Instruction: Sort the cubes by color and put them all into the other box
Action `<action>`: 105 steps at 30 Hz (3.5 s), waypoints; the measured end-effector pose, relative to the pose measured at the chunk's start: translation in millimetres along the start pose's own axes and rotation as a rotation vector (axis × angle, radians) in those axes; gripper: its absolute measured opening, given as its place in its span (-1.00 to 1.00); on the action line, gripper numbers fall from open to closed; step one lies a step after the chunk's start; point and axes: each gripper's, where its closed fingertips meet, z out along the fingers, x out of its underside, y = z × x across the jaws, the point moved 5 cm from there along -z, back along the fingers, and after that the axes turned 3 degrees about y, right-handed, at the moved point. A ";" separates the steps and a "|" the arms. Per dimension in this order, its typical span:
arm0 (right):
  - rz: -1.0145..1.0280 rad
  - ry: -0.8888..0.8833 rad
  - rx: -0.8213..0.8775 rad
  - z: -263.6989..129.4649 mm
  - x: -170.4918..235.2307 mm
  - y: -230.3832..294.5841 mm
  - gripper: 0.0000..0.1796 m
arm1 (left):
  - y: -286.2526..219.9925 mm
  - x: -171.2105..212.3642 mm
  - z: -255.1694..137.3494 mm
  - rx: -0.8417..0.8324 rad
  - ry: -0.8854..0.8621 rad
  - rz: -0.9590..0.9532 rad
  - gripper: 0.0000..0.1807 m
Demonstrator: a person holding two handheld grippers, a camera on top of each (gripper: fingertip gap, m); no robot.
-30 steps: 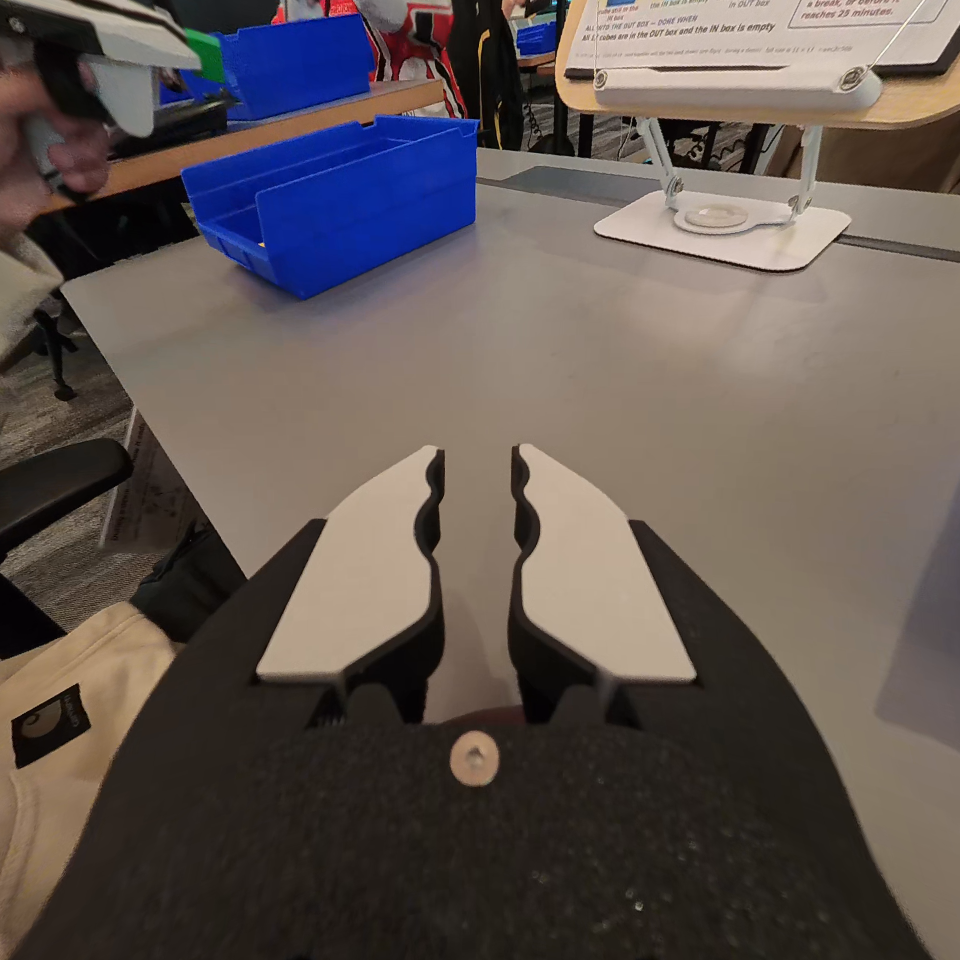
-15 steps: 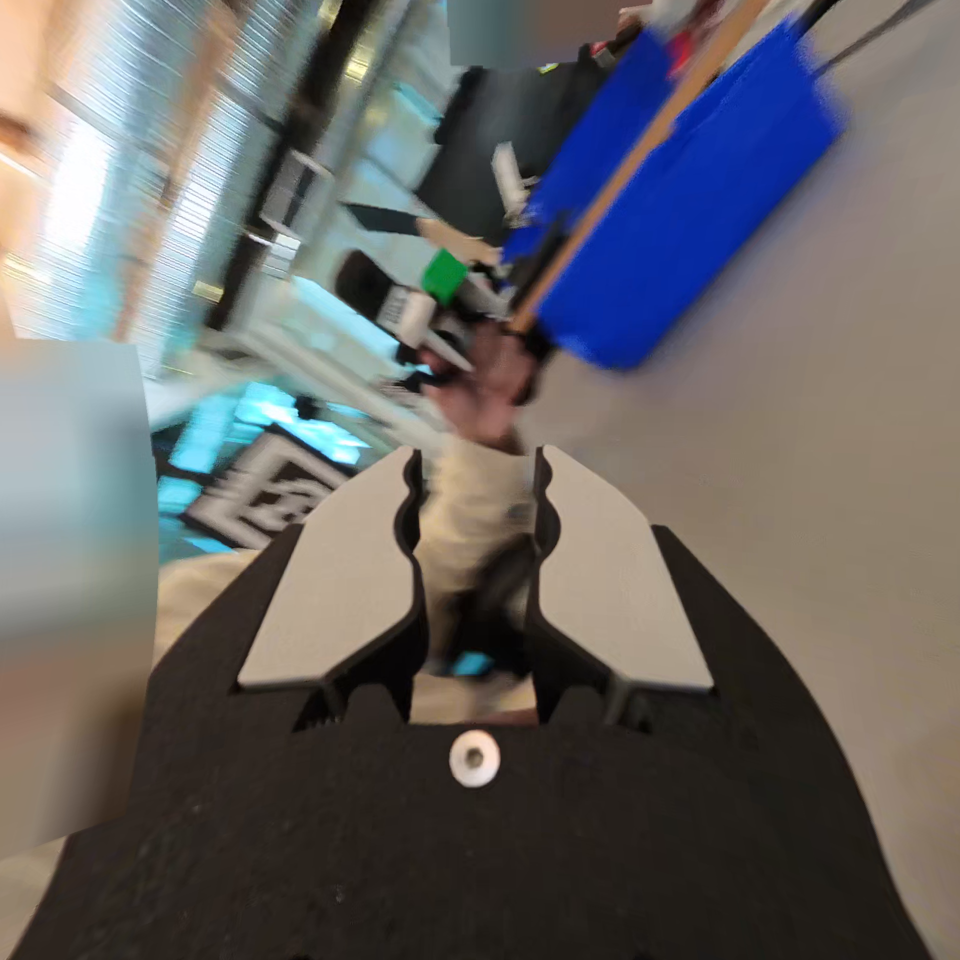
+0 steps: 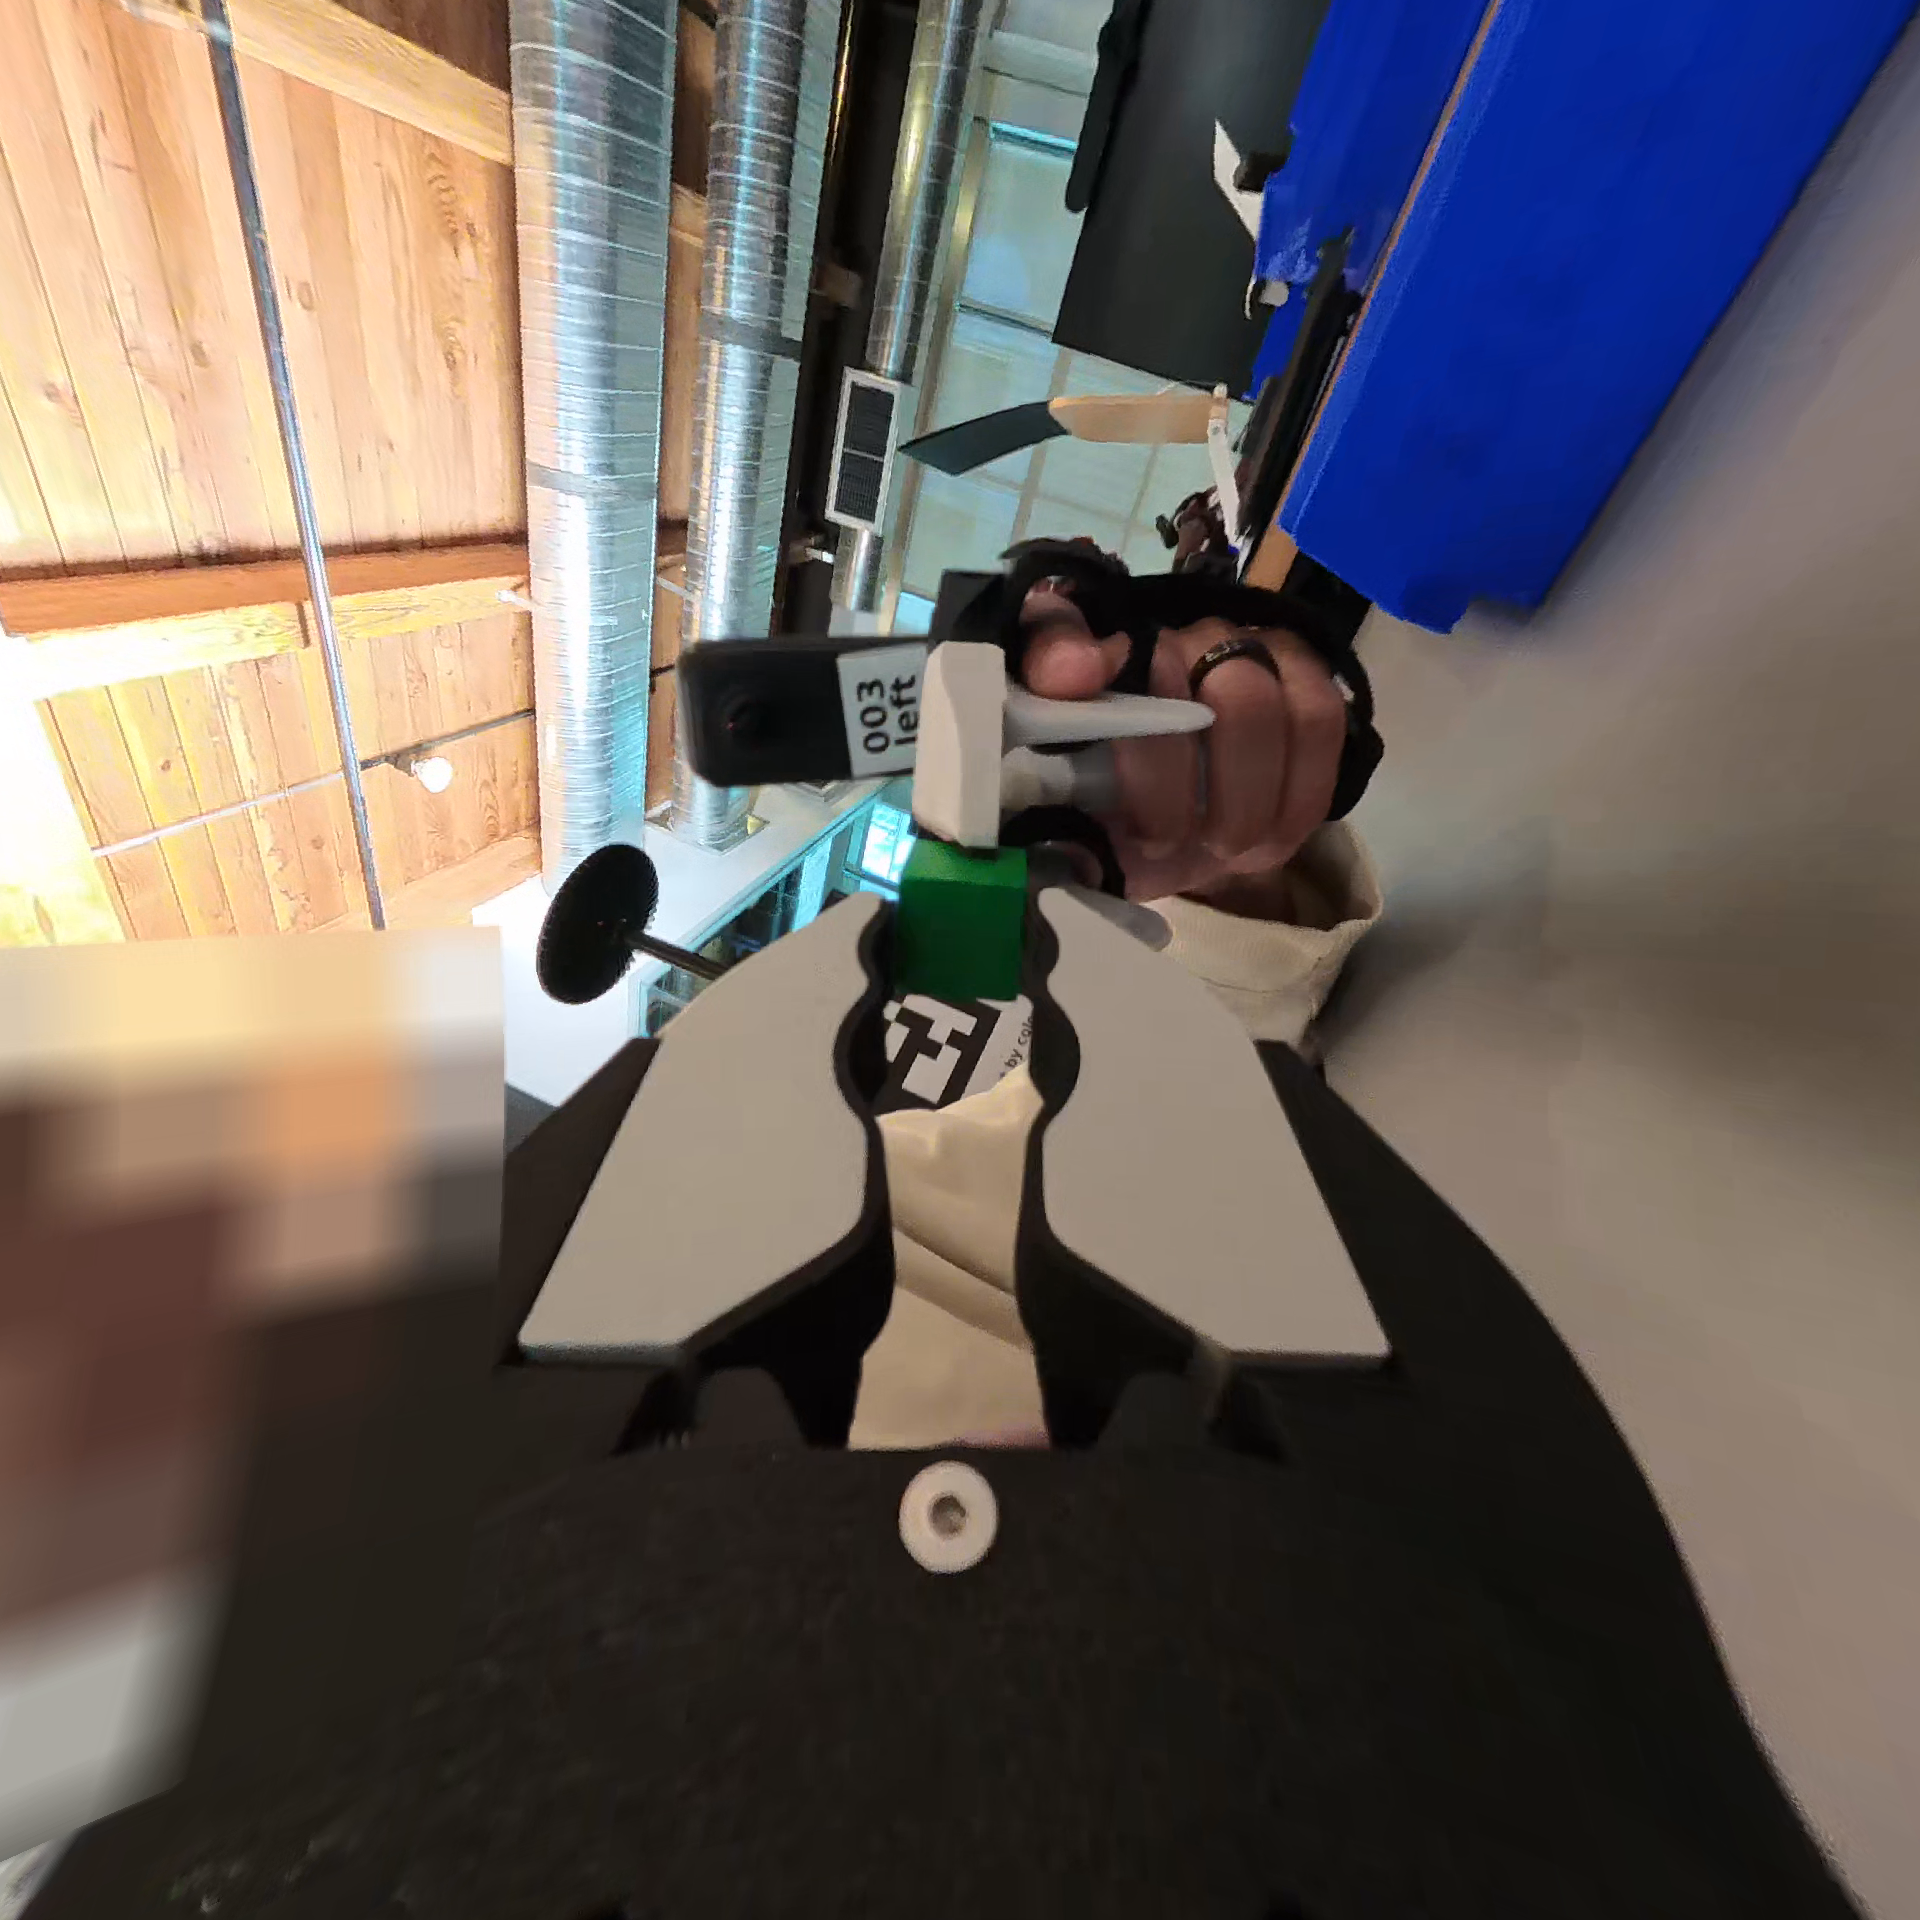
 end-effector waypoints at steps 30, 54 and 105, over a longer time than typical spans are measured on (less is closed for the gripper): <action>-0.699 0.068 1.259 -219.1 -56.5 107.6 -0.75 | -51.4 71.2 -61.5 -0.491 0.062 -0.643 -0.37; -0.101 0.621 2.029 -360.8 -105.3 53.8 -0.60 | -58.6 68.9 -65.7 -0.480 0.079 -0.622 -0.32; -0.946 0.027 0.838 -54.6 56.8 -11.5 -0.62 | 98.1 204.4 -225.1 -0.419 1.128 -0.784 -0.75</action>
